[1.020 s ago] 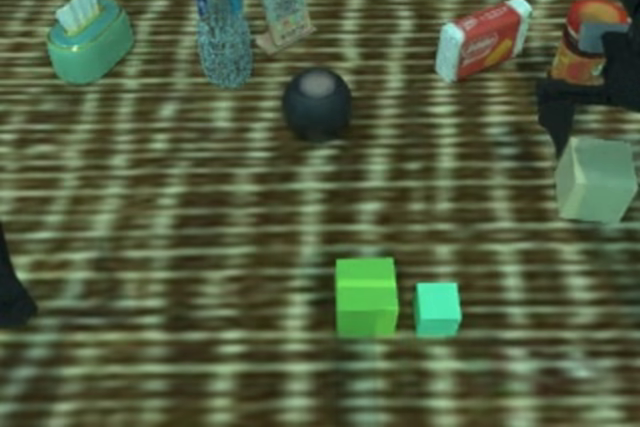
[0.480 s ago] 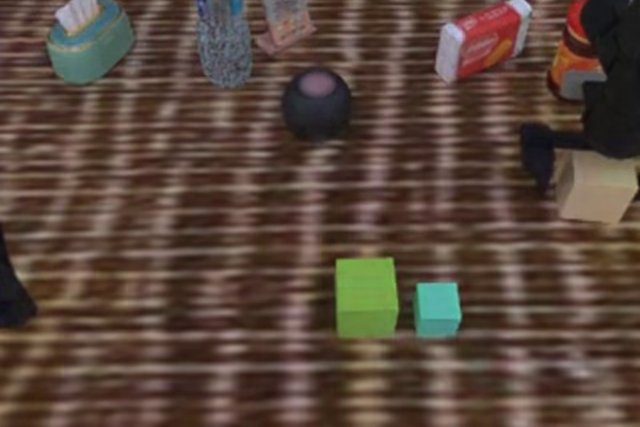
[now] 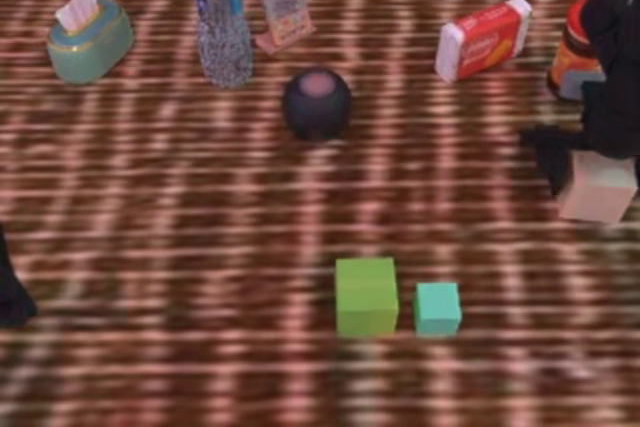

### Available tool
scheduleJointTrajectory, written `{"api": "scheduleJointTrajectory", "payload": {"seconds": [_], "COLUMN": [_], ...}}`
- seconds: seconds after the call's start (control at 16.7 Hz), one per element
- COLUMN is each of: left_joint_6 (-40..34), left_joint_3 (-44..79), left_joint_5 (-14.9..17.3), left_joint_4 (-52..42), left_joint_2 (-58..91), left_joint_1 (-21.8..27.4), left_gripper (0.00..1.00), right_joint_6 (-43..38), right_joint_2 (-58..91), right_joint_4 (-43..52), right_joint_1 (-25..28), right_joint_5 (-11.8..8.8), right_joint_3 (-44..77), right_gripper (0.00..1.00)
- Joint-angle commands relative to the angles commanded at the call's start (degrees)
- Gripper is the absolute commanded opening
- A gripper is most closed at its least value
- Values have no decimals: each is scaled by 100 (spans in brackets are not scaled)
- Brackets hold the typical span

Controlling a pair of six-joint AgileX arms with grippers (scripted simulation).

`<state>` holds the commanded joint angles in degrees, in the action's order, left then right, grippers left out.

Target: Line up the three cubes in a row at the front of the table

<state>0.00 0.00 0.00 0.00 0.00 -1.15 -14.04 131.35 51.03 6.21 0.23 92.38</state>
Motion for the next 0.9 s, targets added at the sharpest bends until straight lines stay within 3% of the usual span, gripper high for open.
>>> {"api": "scheduleJointTrajectory", "payload": {"seconds": [0.36, 0.9], "left_joint_6": [0, 0], "left_joint_3": [0, 0], "left_joint_5": [0, 0], "left_joint_4": [0, 0], "left_joint_2": [0, 0], "left_joint_1": [0, 0], "left_gripper": [100, 100], "right_joint_6": [0, -1], "right_joint_2": [0, -67], "right_joint_4": [0, 21], "right_joint_1": [0, -18], "right_joint_5": [0, 14], "right_joint_3": [0, 13], "right_gripper": [2, 0]}}
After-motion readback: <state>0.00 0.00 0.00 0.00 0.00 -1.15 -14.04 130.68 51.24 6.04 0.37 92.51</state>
